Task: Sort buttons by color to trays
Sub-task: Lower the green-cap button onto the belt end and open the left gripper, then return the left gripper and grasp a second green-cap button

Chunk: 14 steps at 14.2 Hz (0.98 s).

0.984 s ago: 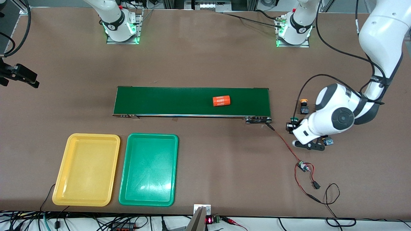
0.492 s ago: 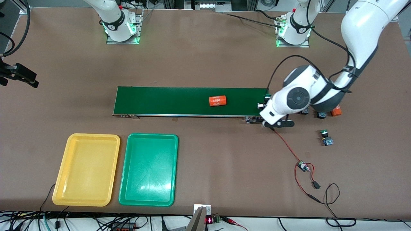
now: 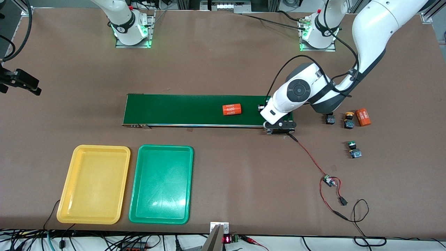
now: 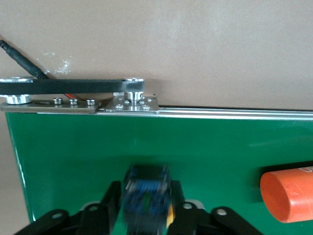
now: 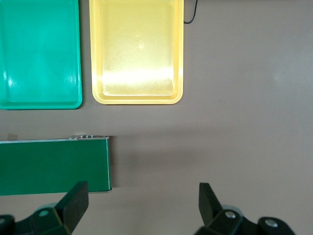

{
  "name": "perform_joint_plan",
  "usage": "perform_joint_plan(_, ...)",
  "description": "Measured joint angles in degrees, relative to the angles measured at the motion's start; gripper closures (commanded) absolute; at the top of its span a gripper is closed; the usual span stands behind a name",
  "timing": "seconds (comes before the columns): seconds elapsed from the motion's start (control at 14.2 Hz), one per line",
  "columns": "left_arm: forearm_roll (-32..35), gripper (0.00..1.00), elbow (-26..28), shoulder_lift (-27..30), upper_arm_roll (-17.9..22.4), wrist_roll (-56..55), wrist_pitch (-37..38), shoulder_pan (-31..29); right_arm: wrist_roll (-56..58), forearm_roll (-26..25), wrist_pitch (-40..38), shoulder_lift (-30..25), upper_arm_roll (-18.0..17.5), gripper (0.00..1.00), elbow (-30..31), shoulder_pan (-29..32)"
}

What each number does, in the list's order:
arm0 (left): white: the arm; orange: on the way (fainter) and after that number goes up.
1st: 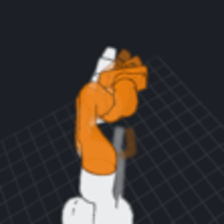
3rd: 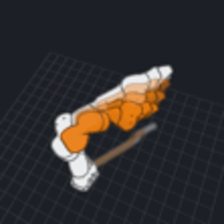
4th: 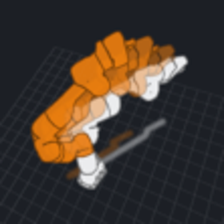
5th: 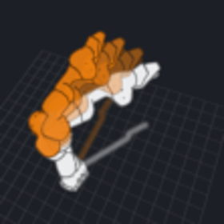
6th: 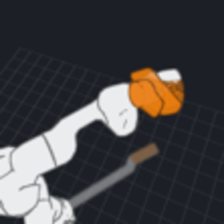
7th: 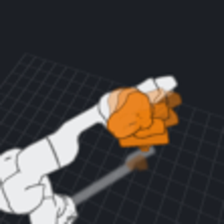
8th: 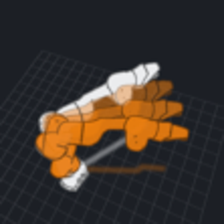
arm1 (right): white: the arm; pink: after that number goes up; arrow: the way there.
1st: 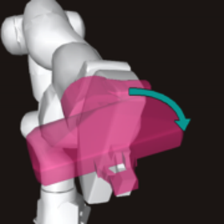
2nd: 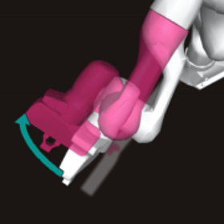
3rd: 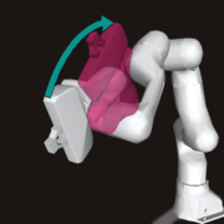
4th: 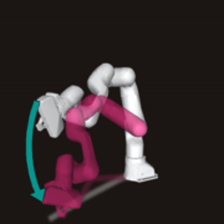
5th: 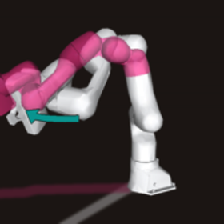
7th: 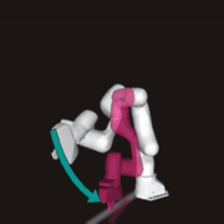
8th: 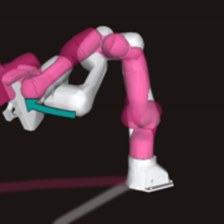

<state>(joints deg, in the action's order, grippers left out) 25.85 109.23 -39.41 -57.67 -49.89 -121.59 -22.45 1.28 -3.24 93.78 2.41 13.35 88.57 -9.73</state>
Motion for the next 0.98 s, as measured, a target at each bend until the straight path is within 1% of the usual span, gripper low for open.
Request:
perform_joint_plan(0.14, 0.00, 0.00, -0.82, 0.13, -0.02, 0.00, 0.50, -0.52, 0.00, 0.00, 0.00, 0.00, 0.01, 0.00, 0.00, 0.00)
perform_joint_plan(0.28, 0.00, 0.00, -3.37, 0.44, -0.09, 0.01, 3.35, -1.18, 0.00, 0.00, 0.00, 0.00, 0.01, 0.00, 0.00, 0.00)
perform_joint_plan(0.56, 0.02, 0.00, -12.06, 1.23, -0.04, 0.03, 16.37, -3.21, 0.00, 0.00, 0.00, 0.00, 0.02, 0.00, 0.00, 0.00)
perform_joint_plan(0.63, 0.02, 0.00, -13.18, 1.27, 0.04, 0.03, 18.01, -4.58, 0.00, 0.00, 0.00, 0.00, 0.02, 0.00, 0.00, 0.00)
perform_joint_plan(0.84, 0.05, 0.00, -13.75, 1.16, 1.38, 0.12, 18.78, -10.47, 0.00, 0.00, 0.00, 0.00, 0.03, 0.00, 0.00, 0.01)
perform_joint_plan(0.98, 0.15, 0.00, -13.92, 0.61, 3.55, 1.67, 18.75, -13.73, -0.01, 0.00, 0.00, 0.00, 0.07, 0.00, 0.00, 0.01)
